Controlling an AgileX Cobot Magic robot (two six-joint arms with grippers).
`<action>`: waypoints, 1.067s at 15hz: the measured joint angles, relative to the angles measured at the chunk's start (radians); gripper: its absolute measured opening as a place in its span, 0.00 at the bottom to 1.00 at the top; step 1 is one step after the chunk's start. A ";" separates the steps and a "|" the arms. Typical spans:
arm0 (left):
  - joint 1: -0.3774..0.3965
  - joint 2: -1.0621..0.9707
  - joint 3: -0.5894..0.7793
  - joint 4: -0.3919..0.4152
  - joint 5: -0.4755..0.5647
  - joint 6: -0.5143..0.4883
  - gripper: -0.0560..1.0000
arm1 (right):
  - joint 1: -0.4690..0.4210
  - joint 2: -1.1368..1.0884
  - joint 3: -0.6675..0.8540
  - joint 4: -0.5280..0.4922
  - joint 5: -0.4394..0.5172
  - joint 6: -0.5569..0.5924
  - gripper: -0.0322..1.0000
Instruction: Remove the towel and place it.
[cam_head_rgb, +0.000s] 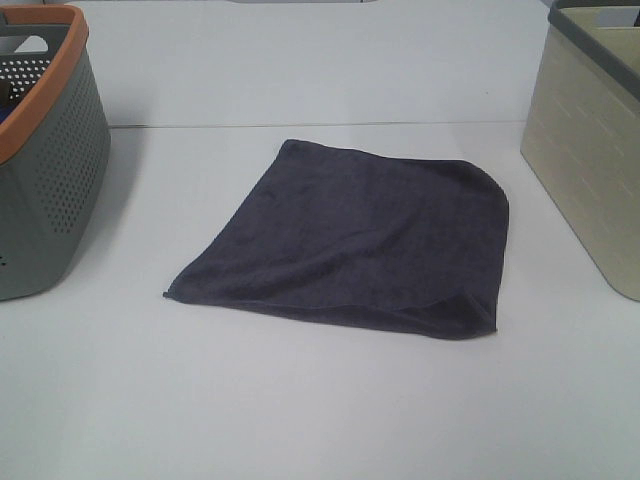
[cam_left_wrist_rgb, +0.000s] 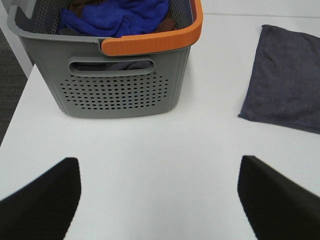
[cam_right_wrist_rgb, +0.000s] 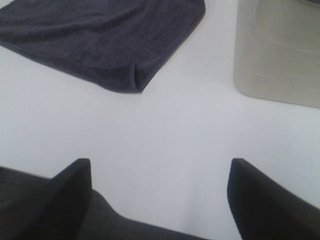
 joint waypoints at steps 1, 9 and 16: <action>0.000 -0.062 0.005 -0.003 0.021 0.007 0.81 | 0.000 -0.039 0.006 0.000 -0.006 -0.004 0.76; 0.000 -0.097 0.098 -0.094 -0.001 0.095 0.81 | 0.000 -0.202 0.041 0.030 -0.016 -0.019 0.76; 0.000 -0.097 0.126 -0.110 -0.070 0.141 0.81 | 0.000 -0.215 0.048 0.070 -0.013 -0.031 0.75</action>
